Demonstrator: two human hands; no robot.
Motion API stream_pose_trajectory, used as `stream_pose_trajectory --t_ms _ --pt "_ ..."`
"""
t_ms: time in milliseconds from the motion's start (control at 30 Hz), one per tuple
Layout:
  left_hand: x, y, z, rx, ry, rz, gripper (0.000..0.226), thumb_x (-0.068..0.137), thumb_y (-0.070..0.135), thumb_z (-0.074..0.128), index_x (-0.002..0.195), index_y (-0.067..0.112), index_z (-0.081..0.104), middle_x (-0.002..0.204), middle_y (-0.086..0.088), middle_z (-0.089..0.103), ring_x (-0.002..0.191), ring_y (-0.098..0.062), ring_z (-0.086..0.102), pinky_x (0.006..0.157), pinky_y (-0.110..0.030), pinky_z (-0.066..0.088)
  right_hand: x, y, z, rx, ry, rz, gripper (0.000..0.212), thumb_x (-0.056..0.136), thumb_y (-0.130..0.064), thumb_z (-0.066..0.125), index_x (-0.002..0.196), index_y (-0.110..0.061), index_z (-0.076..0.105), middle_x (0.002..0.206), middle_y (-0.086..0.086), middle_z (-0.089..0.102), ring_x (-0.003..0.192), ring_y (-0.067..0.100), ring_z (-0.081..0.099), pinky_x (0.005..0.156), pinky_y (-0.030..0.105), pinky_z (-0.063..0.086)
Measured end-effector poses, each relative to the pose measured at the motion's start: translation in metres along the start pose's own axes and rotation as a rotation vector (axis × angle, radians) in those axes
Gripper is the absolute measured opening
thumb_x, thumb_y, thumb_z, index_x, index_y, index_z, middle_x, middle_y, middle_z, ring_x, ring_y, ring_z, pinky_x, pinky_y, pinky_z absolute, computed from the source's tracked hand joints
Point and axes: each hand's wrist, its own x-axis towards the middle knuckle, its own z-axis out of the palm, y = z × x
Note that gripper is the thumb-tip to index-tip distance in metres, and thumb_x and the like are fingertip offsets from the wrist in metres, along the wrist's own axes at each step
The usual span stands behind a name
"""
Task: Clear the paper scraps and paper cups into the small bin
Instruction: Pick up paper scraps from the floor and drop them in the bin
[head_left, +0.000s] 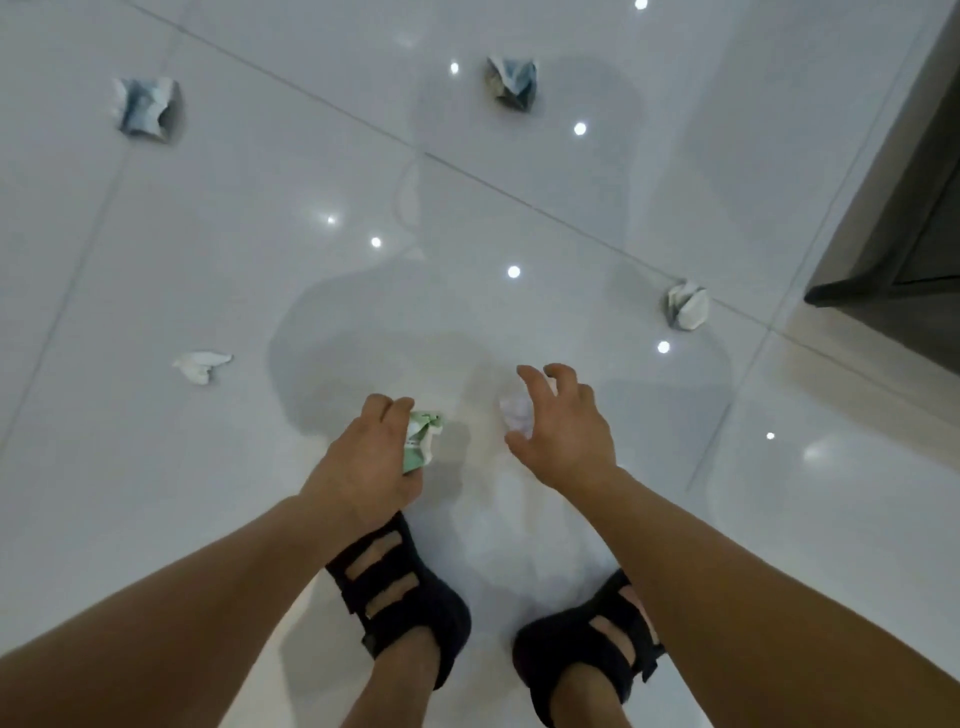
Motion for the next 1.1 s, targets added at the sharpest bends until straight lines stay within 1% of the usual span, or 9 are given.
stream_pose_trajectory --t_ms 67,133,233,333,433,567,700,900,1100 --pt "0.000 -0.020 0.008 -0.024 0.024 -0.020 0.073 0.085 0.026 0.063 0.147 0.013 0.027 0.135 -0.006 0.034 0.105 -0.026 0.053 0.088 -0.033 0.046 0.010 -0.002 0.022 -0.111 -0.045 0.021 0.069 0.083 -0.036 0.067 0.142 -0.031 0.031 0.144 0.004 0.026 0.119 0.029 0.040 0.079 0.038 0.049" --pt "-0.001 -0.034 0.015 -0.040 0.034 -0.027 0.075 0.085 0.027 0.063 0.148 0.015 0.024 0.135 -0.005 0.034 0.106 -0.026 0.052 0.087 -0.033 0.046 0.014 -0.004 0.039 -0.108 -0.016 0.039 0.048 0.088 -0.025 0.060 0.132 -0.026 0.041 0.131 0.006 0.033 0.104 0.027 0.043 0.068 0.034 0.045" --pt "-0.005 -0.042 0.018 -0.071 0.063 -0.047 0.077 0.085 0.032 0.063 0.148 0.020 0.020 0.133 -0.004 0.035 0.104 -0.026 0.053 0.084 -0.035 0.047 0.014 -0.010 0.046 -0.059 0.022 0.065 0.025 0.095 -0.014 0.046 0.120 -0.016 0.049 0.114 0.009 0.039 0.081 0.024 0.039 0.062 0.033 0.037" --pt "-0.014 -0.032 0.006 -0.101 0.095 -0.045 0.070 0.085 0.035 0.063 0.143 0.021 0.026 0.131 -0.004 0.035 0.098 -0.026 0.055 0.079 -0.034 0.047 0.005 -0.022 0.025 -0.005 0.002 0.051 0.029 0.091 -0.014 0.051 0.120 -0.014 0.049 0.113 0.009 0.043 0.077 0.024 0.044 0.062 0.031 0.039" --pt "-0.030 -0.015 -0.031 -0.115 0.128 -0.023 0.063 0.084 0.034 0.063 0.138 0.017 0.036 0.131 -0.005 0.036 0.100 -0.026 0.055 0.080 -0.035 0.047 -0.013 -0.050 -0.026 0.001 -0.009 -0.039 0.041 0.090 -0.022 0.056 0.129 -0.017 0.044 0.118 0.008 0.044 0.084 0.026 0.052 0.069 0.031 0.045" --pt "-0.060 0.010 -0.112 -0.116 0.235 0.001 0.065 0.084 0.037 0.062 0.139 0.014 0.037 0.135 -0.004 0.036 0.110 -0.025 0.051 0.085 -0.035 0.046 -0.044 -0.103 -0.111 0.012 0.046 -0.151 0.047 0.090 -0.023 0.057 0.133 -0.019 0.041 0.119 0.007 0.047 0.088 0.026 0.055 0.073 0.033 0.049" --pt "-0.108 0.032 -0.204 -0.113 0.359 -0.008 0.068 0.083 0.036 0.063 0.142 0.016 0.035 0.134 -0.004 0.042 0.113 -0.024 0.050 0.087 -0.034 0.044 -0.083 -0.166 -0.199 0.004 0.075 -0.255 0.055 0.091 -0.029 0.058 0.140 -0.023 0.035 0.123 0.006 0.048 0.094 0.025 0.056 0.074 0.031 0.047" --pt "-0.230 0.050 -0.314 -0.165 0.517 -0.127 0.068 0.083 0.039 0.062 0.142 0.021 0.033 0.133 -0.003 0.042 0.113 -0.022 0.049 0.088 -0.033 0.045 -0.167 -0.254 -0.308 -0.081 0.063 -0.415 0.055 0.091 -0.032 0.056 0.141 -0.025 0.033 0.128 0.004 0.046 0.098 0.022 0.056 0.079 0.029 0.047" --pt "-0.387 0.048 -0.364 -0.303 0.636 -0.309 0.068 0.082 0.038 0.064 0.142 0.021 0.035 0.133 -0.003 0.042 0.116 -0.022 0.047 0.088 -0.031 0.043 -0.273 -0.338 -0.390 -0.131 0.079 -0.589 0.049 0.089 -0.029 0.057 0.134 -0.024 0.039 0.121 0.002 0.048 0.093 0.021 0.056 0.076 0.029 0.048"
